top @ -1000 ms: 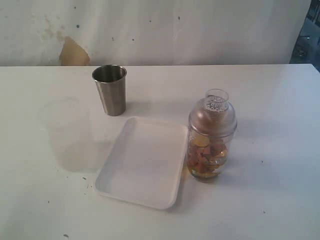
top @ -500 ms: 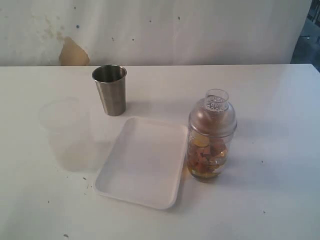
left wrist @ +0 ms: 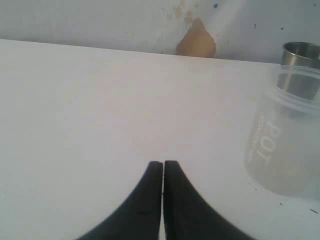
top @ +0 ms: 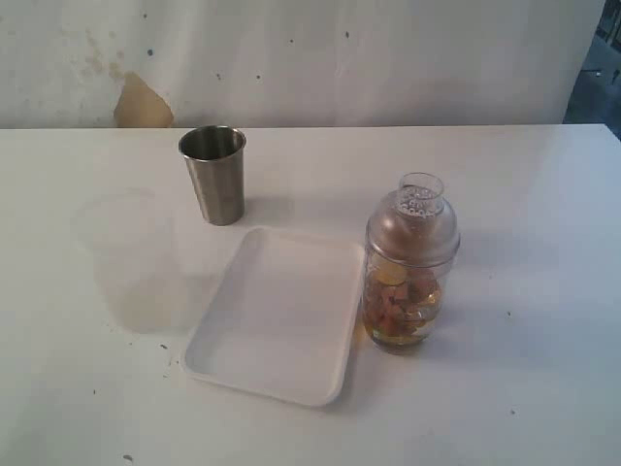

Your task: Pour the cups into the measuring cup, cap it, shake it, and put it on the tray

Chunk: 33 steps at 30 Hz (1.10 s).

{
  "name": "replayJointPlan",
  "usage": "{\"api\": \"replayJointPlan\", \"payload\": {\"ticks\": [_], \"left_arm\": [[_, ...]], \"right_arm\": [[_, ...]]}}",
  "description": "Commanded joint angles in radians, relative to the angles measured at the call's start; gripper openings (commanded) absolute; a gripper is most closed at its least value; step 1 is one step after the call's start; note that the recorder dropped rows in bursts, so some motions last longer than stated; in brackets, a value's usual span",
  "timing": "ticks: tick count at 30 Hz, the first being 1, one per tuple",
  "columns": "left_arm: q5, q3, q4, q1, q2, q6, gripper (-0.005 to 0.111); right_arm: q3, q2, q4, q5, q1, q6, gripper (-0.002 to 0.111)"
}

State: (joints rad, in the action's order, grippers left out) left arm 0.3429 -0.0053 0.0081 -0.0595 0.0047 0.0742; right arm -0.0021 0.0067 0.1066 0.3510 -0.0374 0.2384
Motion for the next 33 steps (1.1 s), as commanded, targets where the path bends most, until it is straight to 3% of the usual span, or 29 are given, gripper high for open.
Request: {"api": "replayJointPlan", "payload": {"ticks": [1,7,16,19,20,22,23,25,28,33], "left_arm": [[-0.005,0.005,0.001,-0.003,-0.005,-0.003,0.001],[-0.005,0.005,0.001,-0.003,-0.005,-0.003,0.001],[-0.005,0.005,0.001,-0.003,-0.005,-0.003,0.001],[-0.005,0.005,0.001,-0.003,-0.005,-0.003,0.001],[-0.005,0.005,0.001,-0.003,-0.005,-0.003,0.001],[-0.005,0.005,0.001,-0.003,-0.005,-0.003,0.001],[-0.005,0.005,0.001,-0.003,-0.005,-0.003,0.001],[-0.005,0.005,0.001,-0.003,-0.005,-0.003,0.001],[-0.005,0.005,0.001,-0.003,-0.005,-0.003,0.001],[-0.005,0.005,0.001,-0.003,-0.005,-0.003,0.001]], "right_arm": [[0.002,-0.007,0.001,-0.006,-0.004,-0.004,0.0],[0.002,-0.007,0.002,-0.144,-0.004,-0.01,0.0],[0.002,-0.007,-0.06,-0.637,-0.004,0.151,0.0],[0.002,-0.007,-0.054,-0.643,-0.004,0.151,0.001],[0.002,-0.007,-0.042,-0.643,-0.004,0.138,0.005],[0.002,-0.007,0.01,-0.659,-0.004,0.147,0.033],[0.002,-0.007,0.014,-0.681,-0.004,0.149,0.068],[0.002,-0.007,0.023,-0.692,-0.004,0.152,0.104],[0.002,0.024,0.068,-0.715,-0.004,0.18,0.104],[0.002,0.327,0.434,-0.948,-0.004,0.371,0.104]]}}
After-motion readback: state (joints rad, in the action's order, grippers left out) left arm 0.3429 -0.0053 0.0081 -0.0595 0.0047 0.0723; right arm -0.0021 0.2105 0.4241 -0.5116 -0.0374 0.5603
